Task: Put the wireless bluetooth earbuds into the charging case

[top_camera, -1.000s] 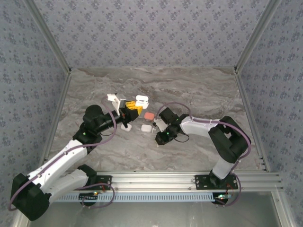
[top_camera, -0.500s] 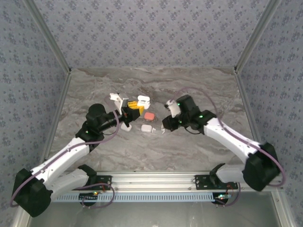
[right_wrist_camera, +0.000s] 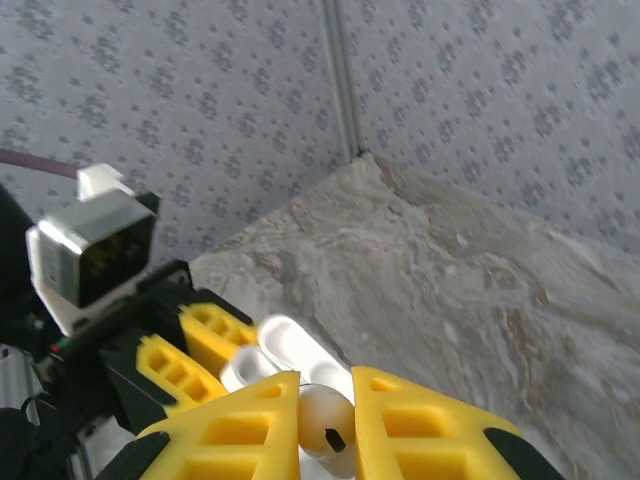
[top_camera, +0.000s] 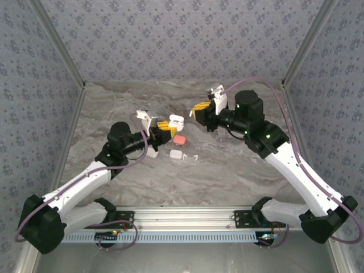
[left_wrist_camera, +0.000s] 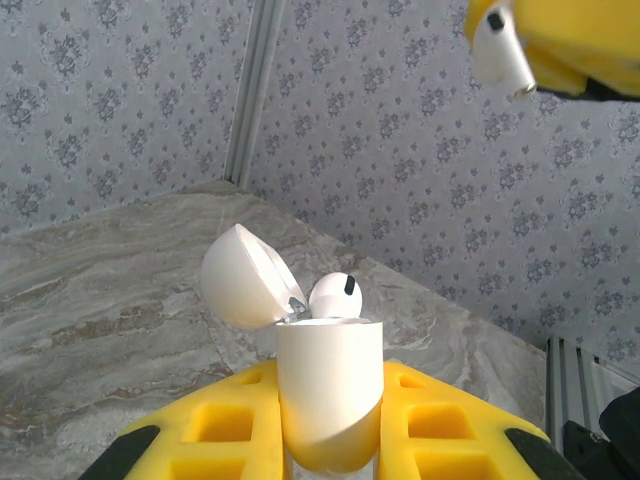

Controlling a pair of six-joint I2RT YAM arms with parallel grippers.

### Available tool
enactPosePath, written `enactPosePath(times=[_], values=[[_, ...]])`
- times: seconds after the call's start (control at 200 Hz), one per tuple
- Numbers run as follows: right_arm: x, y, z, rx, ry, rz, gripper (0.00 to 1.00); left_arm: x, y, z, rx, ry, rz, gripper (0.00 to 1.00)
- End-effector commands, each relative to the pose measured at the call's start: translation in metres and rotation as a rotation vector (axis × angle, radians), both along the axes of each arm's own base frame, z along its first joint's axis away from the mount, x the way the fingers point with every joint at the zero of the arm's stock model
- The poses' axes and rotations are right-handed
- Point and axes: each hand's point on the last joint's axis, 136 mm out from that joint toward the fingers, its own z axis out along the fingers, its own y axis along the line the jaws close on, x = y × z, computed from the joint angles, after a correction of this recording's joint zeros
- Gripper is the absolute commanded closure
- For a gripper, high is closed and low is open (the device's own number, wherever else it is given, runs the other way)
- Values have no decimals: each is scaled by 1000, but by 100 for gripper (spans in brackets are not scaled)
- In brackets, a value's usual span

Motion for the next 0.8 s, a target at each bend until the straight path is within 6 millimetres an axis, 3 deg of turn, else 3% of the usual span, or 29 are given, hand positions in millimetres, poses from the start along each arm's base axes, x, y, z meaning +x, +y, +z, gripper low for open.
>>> enactPosePath(times=[0.0,0.34,0.795], values=[[8,18,4,-27,-54,26,81,-7,-5,38,-68,-84,-42,97],[10,47,-19,-39,0,91,81,-8,-4,38,-68,-85,-43,97],[6,58,-38,-68,46,124,81,-8,-4,37,-69,-84,-40,97]])
